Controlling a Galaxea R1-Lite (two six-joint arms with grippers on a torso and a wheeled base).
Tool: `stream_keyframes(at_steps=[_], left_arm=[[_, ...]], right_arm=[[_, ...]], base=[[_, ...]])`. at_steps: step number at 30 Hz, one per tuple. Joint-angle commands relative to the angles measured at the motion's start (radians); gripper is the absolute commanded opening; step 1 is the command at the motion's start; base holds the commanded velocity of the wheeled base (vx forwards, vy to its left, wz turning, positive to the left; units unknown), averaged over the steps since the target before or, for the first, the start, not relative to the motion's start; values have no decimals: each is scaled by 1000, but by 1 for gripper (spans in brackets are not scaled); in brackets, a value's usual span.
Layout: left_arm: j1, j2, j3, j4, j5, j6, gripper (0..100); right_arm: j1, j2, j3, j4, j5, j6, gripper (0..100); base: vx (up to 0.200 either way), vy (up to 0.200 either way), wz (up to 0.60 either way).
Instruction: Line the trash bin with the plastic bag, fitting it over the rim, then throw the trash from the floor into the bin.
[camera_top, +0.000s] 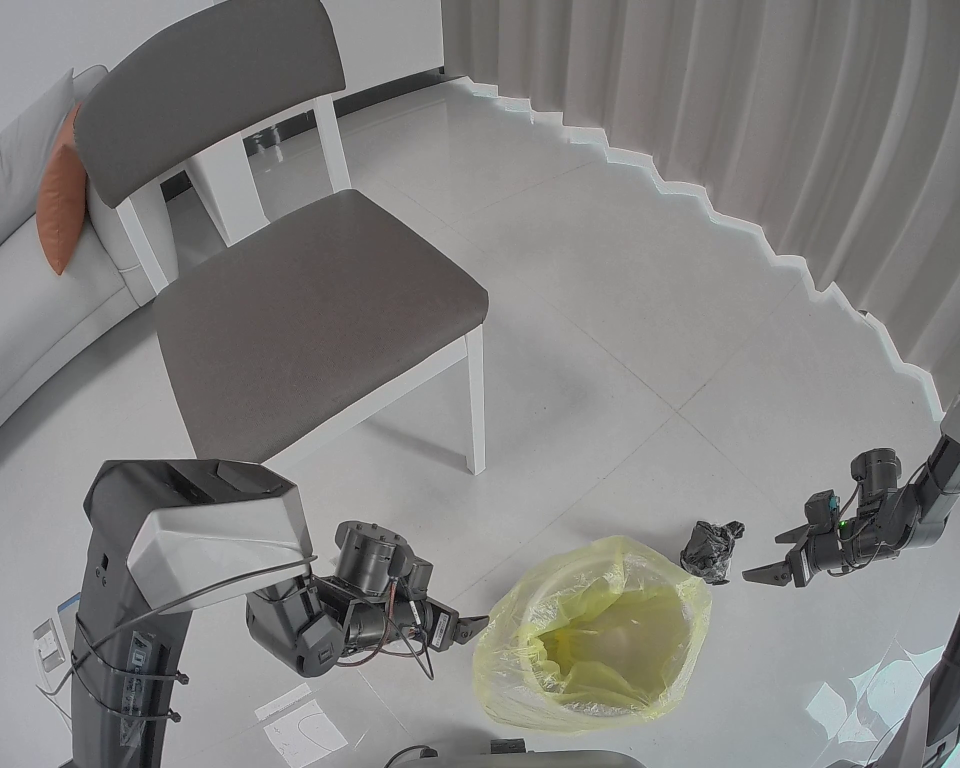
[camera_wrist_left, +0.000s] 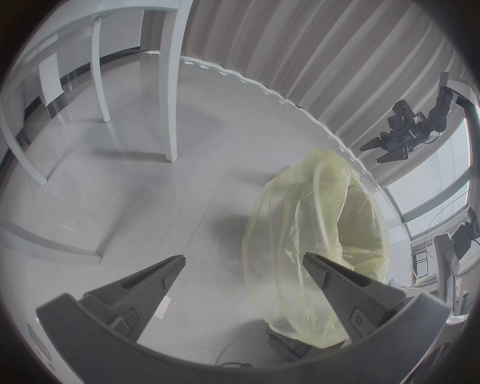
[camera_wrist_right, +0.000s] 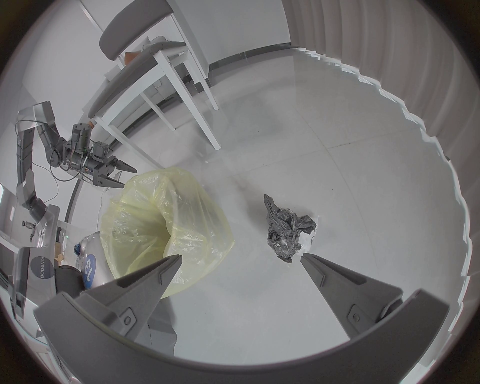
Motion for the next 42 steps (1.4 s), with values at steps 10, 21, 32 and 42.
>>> stream_keyframes(at_steps=[10, 21, 32, 42], left_arm=[[-23, -47, 321, -255, -54, 138, 100], [-110, 37, 125, -134, -31, 153, 100], [-127, 57, -205, 273, 53, 277, 100], [-141, 139, -585, 676, 80, 319, 100]], right_arm=[[-7, 14, 51, -83, 11, 1, 100], [-33, 15, 60, -89, 46, 1, 100], [-39, 15, 59, -96, 48, 0, 100], [-39, 17, 57, -96, 51, 0, 100]], base=[[0, 0, 0], [0, 0, 0], [0, 0, 0], [0, 0, 0]])
